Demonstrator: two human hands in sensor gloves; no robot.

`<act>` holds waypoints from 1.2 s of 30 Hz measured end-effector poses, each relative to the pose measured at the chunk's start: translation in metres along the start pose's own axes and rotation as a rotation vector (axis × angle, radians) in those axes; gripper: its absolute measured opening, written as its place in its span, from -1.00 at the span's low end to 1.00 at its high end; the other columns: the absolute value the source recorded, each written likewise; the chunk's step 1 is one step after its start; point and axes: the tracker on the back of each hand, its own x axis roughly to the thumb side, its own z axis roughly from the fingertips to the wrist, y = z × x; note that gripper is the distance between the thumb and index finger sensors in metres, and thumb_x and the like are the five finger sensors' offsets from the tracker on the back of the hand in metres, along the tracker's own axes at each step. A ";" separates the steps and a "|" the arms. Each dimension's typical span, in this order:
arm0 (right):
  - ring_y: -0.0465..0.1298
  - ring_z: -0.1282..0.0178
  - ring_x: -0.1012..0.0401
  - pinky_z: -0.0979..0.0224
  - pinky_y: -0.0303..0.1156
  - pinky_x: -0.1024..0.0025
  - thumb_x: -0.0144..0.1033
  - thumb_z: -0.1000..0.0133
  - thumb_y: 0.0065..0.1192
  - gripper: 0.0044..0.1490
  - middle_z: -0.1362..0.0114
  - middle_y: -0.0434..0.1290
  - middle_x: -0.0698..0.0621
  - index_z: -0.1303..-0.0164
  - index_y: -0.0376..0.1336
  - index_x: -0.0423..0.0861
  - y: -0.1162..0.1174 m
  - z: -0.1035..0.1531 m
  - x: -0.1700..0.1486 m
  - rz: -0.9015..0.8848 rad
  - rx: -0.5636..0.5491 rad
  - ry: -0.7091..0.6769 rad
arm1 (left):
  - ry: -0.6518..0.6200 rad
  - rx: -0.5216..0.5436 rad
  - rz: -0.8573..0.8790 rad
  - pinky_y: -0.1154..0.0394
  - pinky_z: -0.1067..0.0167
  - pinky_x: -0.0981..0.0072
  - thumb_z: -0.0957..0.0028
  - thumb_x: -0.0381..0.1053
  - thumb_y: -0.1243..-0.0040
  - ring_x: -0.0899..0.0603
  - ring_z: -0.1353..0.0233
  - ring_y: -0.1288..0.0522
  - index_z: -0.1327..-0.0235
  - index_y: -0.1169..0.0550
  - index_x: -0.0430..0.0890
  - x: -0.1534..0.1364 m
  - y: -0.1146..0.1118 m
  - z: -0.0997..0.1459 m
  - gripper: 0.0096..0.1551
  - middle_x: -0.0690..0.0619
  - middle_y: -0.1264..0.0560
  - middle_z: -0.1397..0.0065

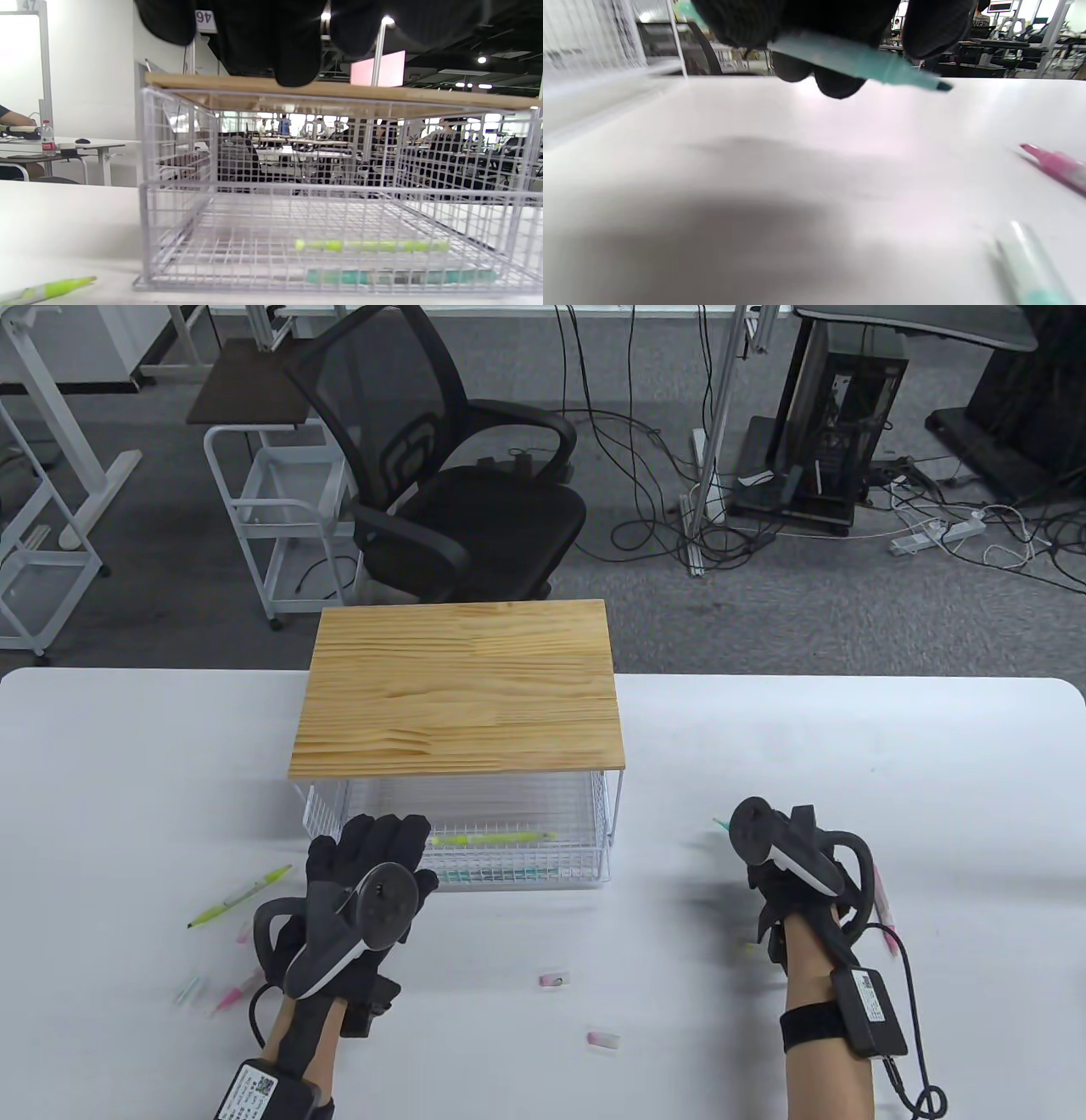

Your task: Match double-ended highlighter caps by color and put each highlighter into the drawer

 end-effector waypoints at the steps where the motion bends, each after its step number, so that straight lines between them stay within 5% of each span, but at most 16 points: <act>1: 0.45 -0.49 0.06 -0.63 0.29 -0.21 -0.21 -0.25 0.03 -0.35 -0.57 0.32 0.00 -0.59 0.02 0.09 -0.009 0.005 0.003 -0.023 -0.031 -0.022 | -0.002 0.003 0.005 -0.12 -0.69 -0.27 -0.15 0.32 0.05 -0.15 -0.80 -0.23 -0.65 -0.19 0.32 0.000 0.001 0.001 -0.27 0.10 -0.32 -0.79; 14: 0.45 -0.40 0.08 -0.58 0.37 -0.08 -0.19 -0.26 0.04 -0.34 -0.55 0.32 -0.02 -0.61 0.04 0.07 -0.085 0.083 0.065 -0.032 -0.310 -0.283 | -0.016 0.009 -0.004 -0.13 -0.68 -0.28 -0.14 0.33 0.04 -0.15 -0.80 -0.22 -0.65 -0.19 0.32 0.004 0.004 0.003 -0.26 0.10 -0.31 -0.80; 26: 0.47 -0.42 0.05 -0.55 0.39 -0.10 -0.18 -0.23 0.09 -0.35 -0.55 0.34 -0.02 -0.58 0.11 0.10 -0.068 0.121 0.116 0.031 -0.272 -0.409 | 0.153 -0.038 -0.074 -0.11 -0.69 -0.31 -0.12 0.35 0.01 -0.17 -0.82 -0.18 -0.66 -0.18 0.33 -0.023 -0.001 0.000 -0.23 0.10 -0.26 -0.83; 36: 0.44 -0.45 0.06 -0.58 0.36 -0.10 -0.18 -0.25 0.08 -0.35 -0.57 0.32 -0.01 -0.59 0.09 0.09 -0.059 0.123 0.130 0.050 -0.243 -0.478 | 0.563 -0.200 -0.017 -0.09 -0.70 -0.32 -0.11 0.35 -0.03 -0.17 -0.84 -0.13 -0.67 -0.13 0.34 -0.130 -0.026 0.005 -0.19 0.12 -0.19 -0.86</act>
